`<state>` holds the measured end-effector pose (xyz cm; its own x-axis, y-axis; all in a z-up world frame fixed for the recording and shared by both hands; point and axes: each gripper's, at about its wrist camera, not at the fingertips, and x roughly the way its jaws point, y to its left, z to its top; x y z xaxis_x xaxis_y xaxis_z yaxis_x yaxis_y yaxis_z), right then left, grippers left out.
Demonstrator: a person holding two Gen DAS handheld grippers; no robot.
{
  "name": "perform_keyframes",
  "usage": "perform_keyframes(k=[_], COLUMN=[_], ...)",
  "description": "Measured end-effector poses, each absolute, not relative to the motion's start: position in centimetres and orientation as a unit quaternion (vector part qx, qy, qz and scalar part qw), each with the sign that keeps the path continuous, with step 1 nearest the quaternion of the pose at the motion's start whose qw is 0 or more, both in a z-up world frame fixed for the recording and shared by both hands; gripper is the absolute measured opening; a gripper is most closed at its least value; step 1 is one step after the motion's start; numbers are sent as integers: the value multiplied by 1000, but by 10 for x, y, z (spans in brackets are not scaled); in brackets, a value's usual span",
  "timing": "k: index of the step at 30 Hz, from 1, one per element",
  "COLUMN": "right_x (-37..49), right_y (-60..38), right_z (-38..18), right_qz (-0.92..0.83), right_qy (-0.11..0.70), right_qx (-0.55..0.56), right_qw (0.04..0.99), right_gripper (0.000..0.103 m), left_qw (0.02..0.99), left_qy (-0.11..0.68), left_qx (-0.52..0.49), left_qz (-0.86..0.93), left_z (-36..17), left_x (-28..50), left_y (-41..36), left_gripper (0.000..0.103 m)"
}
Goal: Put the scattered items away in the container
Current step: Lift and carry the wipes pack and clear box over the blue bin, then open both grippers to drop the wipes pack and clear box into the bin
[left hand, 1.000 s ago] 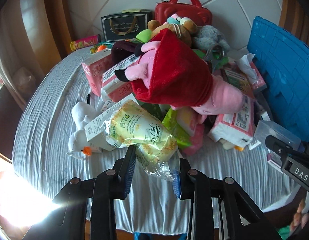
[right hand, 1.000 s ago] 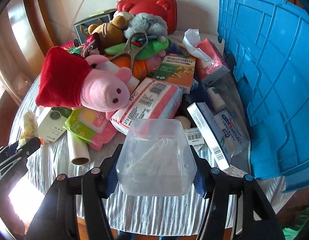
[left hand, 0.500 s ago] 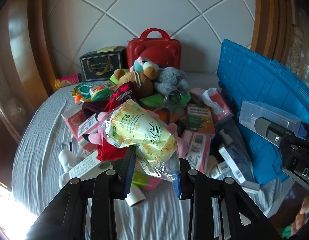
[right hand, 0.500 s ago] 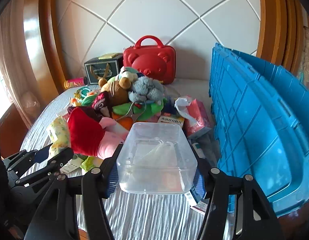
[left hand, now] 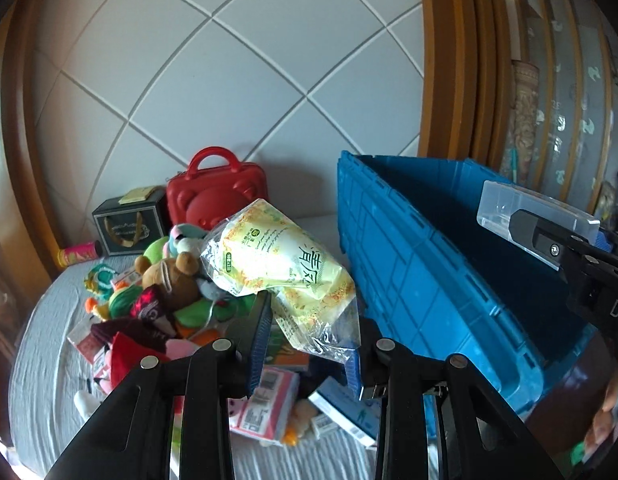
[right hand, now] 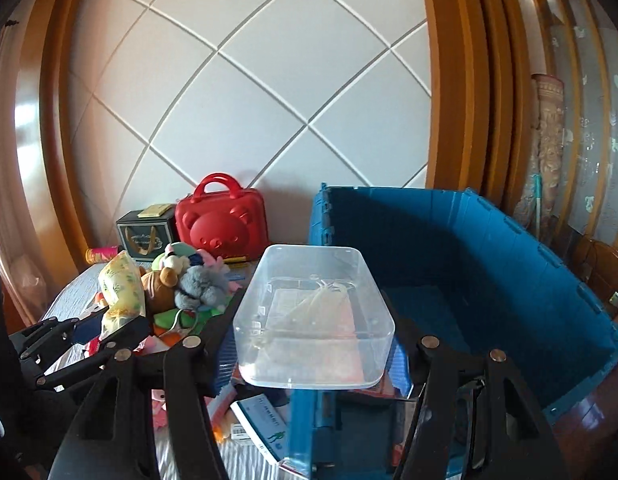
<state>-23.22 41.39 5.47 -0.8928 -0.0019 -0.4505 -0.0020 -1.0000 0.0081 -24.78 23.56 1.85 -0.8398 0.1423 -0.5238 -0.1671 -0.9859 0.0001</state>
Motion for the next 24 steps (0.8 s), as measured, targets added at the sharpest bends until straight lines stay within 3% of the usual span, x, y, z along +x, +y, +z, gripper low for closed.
perform_keyframes(k=[11,19,24], right_x=[-238,-253,-257], right_y=[557,631,650], right_z=[41,4,-15], right_qz=[960,934,924], right_qy=[9,10,13], right_qx=[-267,-341,-366], right_qw=[88,110,105], right_gripper=[60,60,60], left_qw=[162,180,168], left_qy=[53,87,97], left_qx=[-285,-392,-418], left_qz=[943,898,888], left_z=[38,-3,-19], left_x=[-263,-281,-285], left_y=[405,503,525], left_gripper=[32,32,32])
